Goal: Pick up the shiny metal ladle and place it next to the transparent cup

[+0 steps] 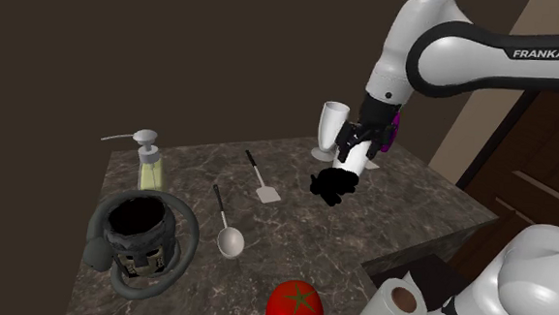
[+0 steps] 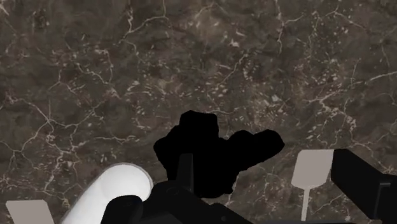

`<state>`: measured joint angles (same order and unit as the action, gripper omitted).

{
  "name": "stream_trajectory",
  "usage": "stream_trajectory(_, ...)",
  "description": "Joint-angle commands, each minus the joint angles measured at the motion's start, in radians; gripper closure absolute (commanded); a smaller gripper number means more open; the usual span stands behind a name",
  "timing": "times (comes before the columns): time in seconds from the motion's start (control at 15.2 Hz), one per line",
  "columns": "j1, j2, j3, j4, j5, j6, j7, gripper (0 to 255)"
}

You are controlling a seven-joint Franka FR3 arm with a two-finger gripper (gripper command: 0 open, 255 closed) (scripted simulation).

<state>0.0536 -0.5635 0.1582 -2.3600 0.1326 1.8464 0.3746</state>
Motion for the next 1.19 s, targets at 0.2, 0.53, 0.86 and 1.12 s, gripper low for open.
stream_trajectory(0.2,0.021,0.134,0.077,0.036,0.027,0.103,0.089,0)
stream_trajectory(0.53,0.038,0.291,0.152,0.105,0.025,0.193,0.185,0)
stream_trajectory(0.86,0.056,0.464,0.215,0.205,-0.014,0.267,0.291,0)
stream_trajectory(1.12,0.081,0.612,0.250,0.307,-0.070,0.308,0.382,0)
